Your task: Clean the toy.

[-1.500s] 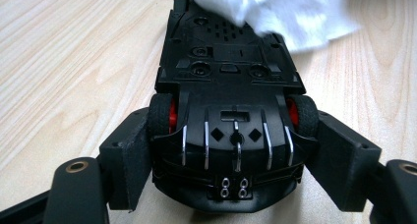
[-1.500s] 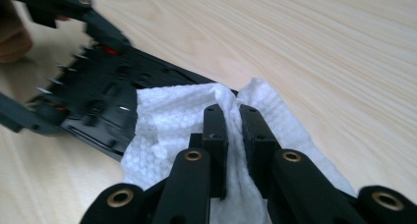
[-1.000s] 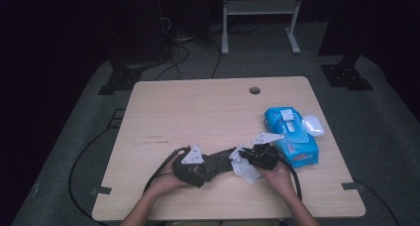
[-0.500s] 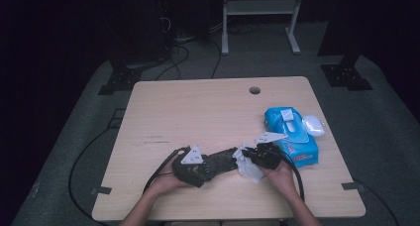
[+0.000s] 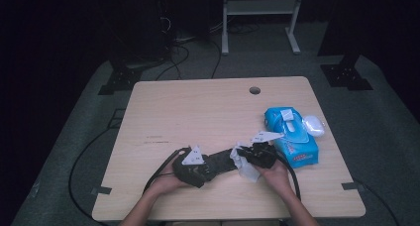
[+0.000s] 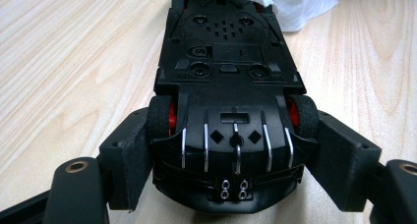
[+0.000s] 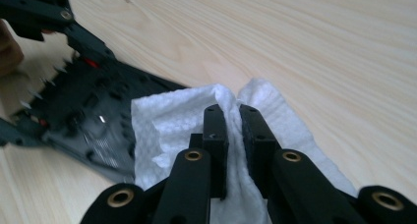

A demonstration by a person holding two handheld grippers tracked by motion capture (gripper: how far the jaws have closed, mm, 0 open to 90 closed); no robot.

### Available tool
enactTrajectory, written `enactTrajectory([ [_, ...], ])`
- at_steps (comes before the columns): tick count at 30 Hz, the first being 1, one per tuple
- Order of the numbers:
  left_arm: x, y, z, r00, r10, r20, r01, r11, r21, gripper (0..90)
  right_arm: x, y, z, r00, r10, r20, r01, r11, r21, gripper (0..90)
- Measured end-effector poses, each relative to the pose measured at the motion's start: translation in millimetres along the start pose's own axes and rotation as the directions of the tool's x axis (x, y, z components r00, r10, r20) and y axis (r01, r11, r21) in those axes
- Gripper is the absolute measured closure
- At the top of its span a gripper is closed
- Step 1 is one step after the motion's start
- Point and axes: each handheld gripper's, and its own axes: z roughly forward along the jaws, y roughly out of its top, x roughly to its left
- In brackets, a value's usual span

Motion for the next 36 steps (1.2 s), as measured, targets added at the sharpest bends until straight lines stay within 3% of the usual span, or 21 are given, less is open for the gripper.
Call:
enactTrajectory([
  [5, 1.4, -0.3, 0.3, 1.0000, -0.008, 0.004, 0.008, 1.0000, -0.004, 24.7, 4.2, 11.7, 12.5, 0.9990, -0.044, 0.002, 0.044, 0.999, -0.002, 81.7],
  [10, 1.5, 0.3, -0.6, 0.9999, -0.010, 0.003, 0.010, 0.9999, -0.004, 24.7, -9.4, 4.1, 6.2, 0.9992, 0.002, 0.040, -0.003, 1.000, 0.014, 82.0],
  [12, 0.6, 0.6, -0.3, 1.0000, -0.003, -0.003, 0.003, 1.0000, -0.001, 24.7, -11.3, 0.6, 2.8, 0.9990, 0.030, 0.035, -0.030, 0.999, 0.012, 82.2],
  [14, 0.4, 0.5, 0.3, 1.0000, -0.003, -0.004, 0.003, 1.0000, 0.002, 24.7, -4.1, 1.9, 2.8, 0.9993, 0.008, 0.036, -0.008, 1.000, 0.007, 82.4],
  [18, -0.5, 1.2, 0.5, 1.0000, -0.002, -0.007, 0.002, 1.0000, 0.003, 24.7, 23.8, 10.4, 12.7, 0.9980, -0.058, -0.024, 0.058, 0.998, -0.007, 82.4],
  [22, 0.4, 0.9, 0.8, 1.0000, -0.005, -0.004, 0.005, 1.0000, 0.003, 24.7, 54.9, 17.4, 21.6, 0.9883, -0.107, -0.109, 0.106, 0.994, -0.012, 82.4],
  [24, 0.3, 0.9, 0.9, 1.0000, -0.003, -0.006, 0.003, 1.0000, 0.004, 24.7, 65.3, 18.7, 25.4, 0.9787, -0.126, -0.162, 0.124, 0.992, -0.023, 82.4],
  [27, 0.0, 1.3, 0.6, 1.0000, -0.002, -0.007, 0.002, 1.0000, -0.002, 24.7, 67.9, 19.4, 25.9, 0.9750, -0.143, -0.170, 0.140, 0.990, -0.028, 82.3],
  [31, -0.1, 1.6, 0.4, 1.0000, -0.001, -0.010, 0.001, 1.0000, -0.007, 24.7, 48.8, 17.5, 19.9, 0.9924, -0.083, -0.091, 0.082, 0.997, -0.014, 82.4],
  [33, -0.5, 2.2, 1.3, 1.0000, -0.003, -0.009, 0.003, 1.0000, -0.009, 24.7, 48.1, 15.4, 19.2, 0.9920, -0.071, -0.104, 0.069, 0.997, -0.021, 82.5],
  [36, -2.2, 3.4, 2.5, 0.9999, 0.004, -0.015, -0.004, 1.0000, -0.007, 24.7, 64.4, 17.3, 24.7, 0.9802, -0.097, -0.172, 0.092, 0.995, -0.040, 82.4],
])
